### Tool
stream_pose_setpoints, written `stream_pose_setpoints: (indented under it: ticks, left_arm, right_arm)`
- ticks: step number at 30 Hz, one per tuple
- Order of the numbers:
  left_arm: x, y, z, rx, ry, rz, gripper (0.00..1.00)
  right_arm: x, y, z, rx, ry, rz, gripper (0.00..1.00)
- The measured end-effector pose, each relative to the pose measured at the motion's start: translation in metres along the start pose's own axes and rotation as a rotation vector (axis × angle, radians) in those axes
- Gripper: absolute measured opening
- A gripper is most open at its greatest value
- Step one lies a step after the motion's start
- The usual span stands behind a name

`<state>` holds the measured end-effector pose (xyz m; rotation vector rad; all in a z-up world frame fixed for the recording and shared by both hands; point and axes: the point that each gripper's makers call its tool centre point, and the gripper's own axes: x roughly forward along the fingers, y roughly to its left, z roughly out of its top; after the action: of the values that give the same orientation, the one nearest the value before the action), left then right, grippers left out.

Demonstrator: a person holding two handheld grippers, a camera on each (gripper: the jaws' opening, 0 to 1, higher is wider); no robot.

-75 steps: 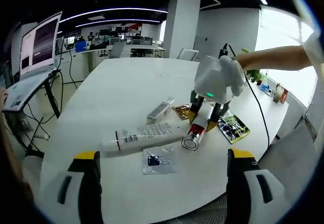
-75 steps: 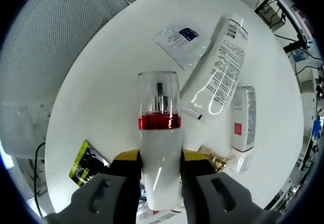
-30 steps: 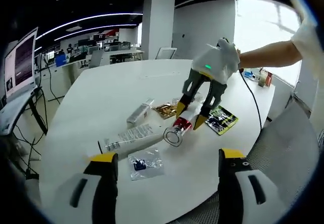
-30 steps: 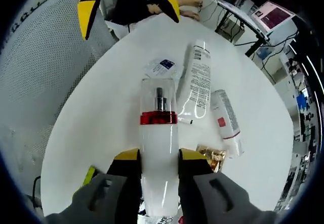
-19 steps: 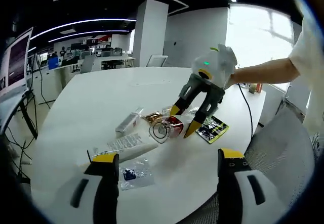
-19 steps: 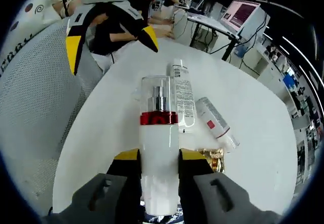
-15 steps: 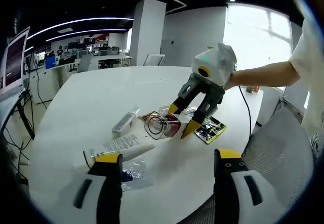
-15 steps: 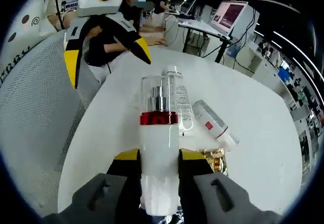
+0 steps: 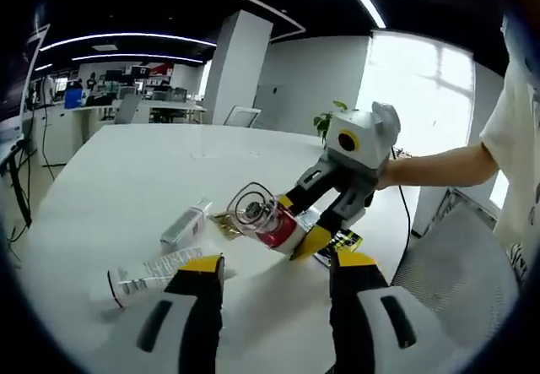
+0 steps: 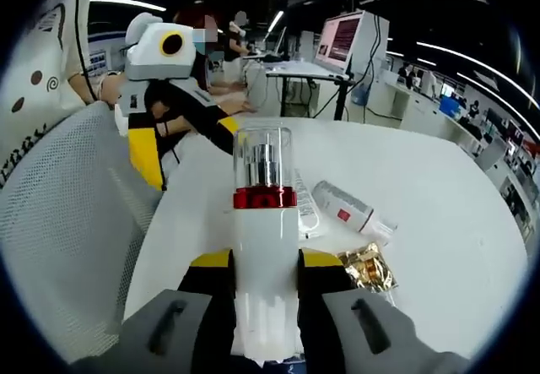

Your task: Arrange the skincare products in the storage area until every visible bottle or jar stands upright without overlapping.

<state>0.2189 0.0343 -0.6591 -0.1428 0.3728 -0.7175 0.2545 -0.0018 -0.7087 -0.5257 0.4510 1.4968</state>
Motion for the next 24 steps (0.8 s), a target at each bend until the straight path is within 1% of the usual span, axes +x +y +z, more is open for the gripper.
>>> stream_pose_setpoints:
  ticks: [2,3,5,6,7,8,10,12,13,14,15,17,19,21,23,24]
  left_arm:
    - [0.001,0.000,0.007,-0.019,-0.042,-0.035,0.42]
    - [0.003,0.000,0.017,-0.014,-0.106,-0.056,0.42]
    - [0.006,-0.001,0.020,-0.049,-0.143,-0.110,0.40]
    - [0.007,0.000,0.020,-0.050,-0.146,-0.114,0.40]
    - [0.010,0.006,0.017,-0.057,-0.138,-0.108,0.40]
    - [0.012,0.009,0.015,-0.058,-0.135,-0.111,0.39]
    - [0.016,0.008,0.014,-0.039,-0.145,-0.127,0.39]
    - [0.022,0.009,0.012,-0.047,-0.138,-0.148,0.37]
    - [0.024,0.010,0.007,-0.054,-0.110,-0.151,0.37]
    - [0.027,0.013,0.001,-0.036,-0.092,-0.151,0.38]
    - [0.028,0.013,0.001,-0.020,-0.102,-0.154,0.39]
    - [0.031,0.010,0.002,-0.033,-0.109,-0.191,0.37]
    - [0.033,0.010,0.003,-0.031,-0.117,-0.201,0.35]
    - [0.035,0.006,0.003,-0.025,-0.121,-0.232,0.34]
    - [0.036,0.007,0.006,0.033,-0.136,-0.228,0.36]
    - [0.035,0.006,0.008,0.040,-0.150,-0.244,0.35]
  right_arm:
    - [-0.002,0.001,0.001,0.019,-0.022,0.000,0.26]
    - [-0.003,0.001,0.003,0.027,-0.040,-0.001,0.26]
    - [-0.002,0.000,0.004,0.045,-0.052,-0.006,0.26]
    - [-0.002,0.000,0.005,0.045,-0.057,-0.009,0.26]
    - [-0.003,-0.001,0.006,0.046,-0.063,-0.010,0.26]
    - [-0.003,0.000,0.007,0.050,-0.070,-0.009,0.26]
    - [-0.002,0.000,0.009,0.053,-0.077,-0.013,0.26]
    - [-0.003,0.001,0.010,0.055,-0.086,-0.007,0.26]
    - [-0.003,0.001,0.010,0.055,-0.090,-0.008,0.26]
    - [-0.002,0.001,0.011,0.056,-0.093,-0.004,0.26]
    - [-0.002,0.002,0.011,0.058,-0.098,0.001,0.26]
    - [-0.001,0.003,0.011,0.067,-0.102,0.007,0.26]
    - [-0.001,0.005,0.011,0.062,-0.106,0.014,0.26]
    - [0.000,0.008,0.012,0.063,-0.113,0.021,0.26]
    - [-0.001,0.009,0.012,0.073,-0.123,0.026,0.26]
    - [-0.002,0.009,0.012,0.074,-0.127,0.027,0.26]
